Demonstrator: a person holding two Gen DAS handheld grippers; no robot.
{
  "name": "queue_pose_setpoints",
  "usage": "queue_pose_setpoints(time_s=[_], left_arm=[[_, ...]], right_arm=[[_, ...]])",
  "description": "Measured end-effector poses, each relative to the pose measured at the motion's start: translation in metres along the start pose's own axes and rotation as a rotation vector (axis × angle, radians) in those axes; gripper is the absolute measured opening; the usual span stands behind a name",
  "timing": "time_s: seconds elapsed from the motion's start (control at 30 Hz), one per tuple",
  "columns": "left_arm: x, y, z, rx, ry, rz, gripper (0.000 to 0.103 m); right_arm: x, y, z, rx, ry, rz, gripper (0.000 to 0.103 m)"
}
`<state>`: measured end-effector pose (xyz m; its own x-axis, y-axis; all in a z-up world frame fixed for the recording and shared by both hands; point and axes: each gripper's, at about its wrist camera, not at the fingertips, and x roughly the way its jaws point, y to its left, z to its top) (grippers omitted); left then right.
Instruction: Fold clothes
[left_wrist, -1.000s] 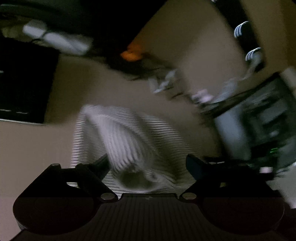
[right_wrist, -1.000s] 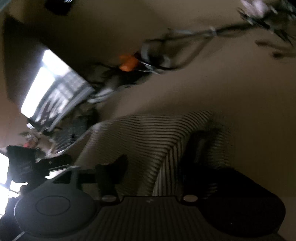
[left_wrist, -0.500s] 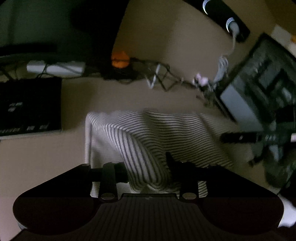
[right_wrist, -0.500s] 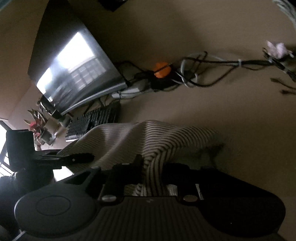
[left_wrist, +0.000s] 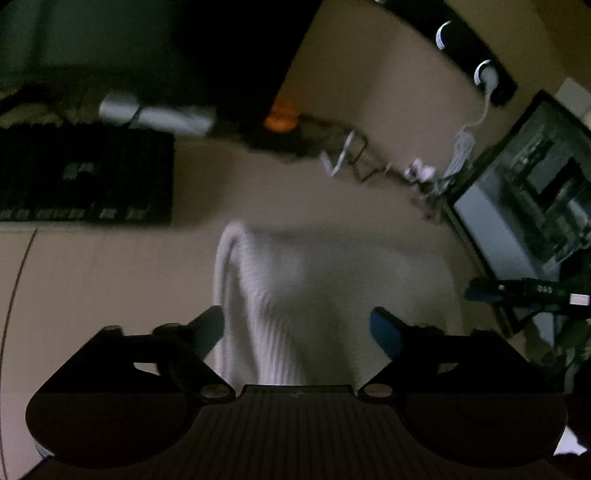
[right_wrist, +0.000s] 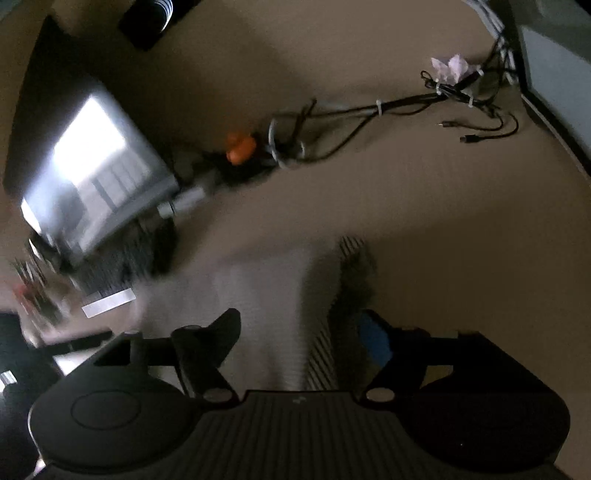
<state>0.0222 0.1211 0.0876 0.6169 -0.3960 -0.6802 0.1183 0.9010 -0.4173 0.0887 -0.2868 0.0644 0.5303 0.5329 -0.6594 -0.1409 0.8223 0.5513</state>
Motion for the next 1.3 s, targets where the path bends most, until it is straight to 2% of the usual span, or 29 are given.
queue_pose_setpoints(time_s=[0.07, 0.13, 0.2, 0.27, 0.3, 0.4, 0.47, 0.57, 0.6, 0.67, 0.77, 0.87, 0.97, 1.03, 1.1, 1.13, 1.2, 1.3], left_arm=[[0.013, -0.006, 0.005, 0.014, 0.024, 0.014, 0.094], [0.031, -0.006, 0.007, 0.003, 0.072, 0.029, 0.094], [0.05, -0.004, 0.008, -0.024, 0.12, 0.024, 0.094], [0.068, -0.003, 0.01, -0.051, 0.161, 0.012, 0.091], [0.069, -0.007, 0.018, -0.064, 0.138, -0.029, 0.092], [0.064, -0.022, 0.046, -0.025, 0.023, -0.057, 0.093], [0.059, -0.026, 0.058, 0.048, -0.031, 0.035, 0.093], [0.054, -0.016, 0.056, 0.069, -0.005, 0.115, 0.093], [0.053, -0.012, 0.055, 0.069, 0.006, 0.132, 0.094], [0.052, 0.002, 0.041, -0.007, 0.055, 0.061, 0.095], [0.062, 0.006, 0.02, -0.052, 0.104, 0.043, 0.095], [0.07, 0.003, 0.01, -0.085, 0.121, -0.014, 0.095], [0.068, -0.009, 0.022, -0.099, 0.07, -0.091, 0.095], [0.057, -0.016, 0.039, -0.1, -0.011, -0.135, 0.095], [0.047, -0.024, 0.056, -0.097, -0.09, -0.173, 0.095], [0.044, -0.027, 0.062, -0.068, -0.121, -0.142, 0.095], [0.042, -0.031, 0.07, -0.005, -0.14, -0.005, 0.095], [0.051, -0.031, 0.063, 0.074, -0.091, 0.164, 0.095]], right_arm=[[0.01, -0.003, 0.008, 0.059, -0.013, 0.026, 0.076], [0.029, -0.007, 0.013, 0.083, 0.002, 0.012, 0.078], [0.049, -0.01, 0.017, 0.103, 0.046, 0.013, 0.078], [0.068, -0.005, 0.025, 0.094, 0.09, 0.065, 0.078], [0.072, 0.003, 0.033, 0.075, 0.065, 0.078, 0.078], [0.071, 0.023, 0.059, 0.038, -0.037, 0.124, 0.078], [0.07, 0.034, 0.07, -0.041, -0.065, 0.09, 0.08], [0.068, 0.039, 0.069, -0.169, -0.057, -0.038, 0.084], [0.065, 0.034, 0.065, -0.173, -0.047, -0.051, 0.084], [0.06, 0.023, 0.053, -0.154, -0.037, -0.072, 0.084], [0.054, 0.012, 0.032, -0.129, -0.03, -0.114, 0.085], [0.044, 0.014, 0.007, -0.187, -0.038, -0.149, 0.085], [0.048, 0.031, -0.017, -0.34, 0.0, -0.19, 0.084], [0.06, 0.044, -0.026, -0.433, 0.013, -0.23, 0.084], [0.073, 0.052, -0.027, -0.469, 0.013, -0.244, 0.084], [0.08, 0.055, -0.027, -0.478, 0.013, -0.25, 0.084], [0.089, 0.056, -0.025, -0.482, 0.011, -0.276, 0.085], [0.089, 0.059, -0.026, -0.523, -0.018, -0.329, 0.09]])
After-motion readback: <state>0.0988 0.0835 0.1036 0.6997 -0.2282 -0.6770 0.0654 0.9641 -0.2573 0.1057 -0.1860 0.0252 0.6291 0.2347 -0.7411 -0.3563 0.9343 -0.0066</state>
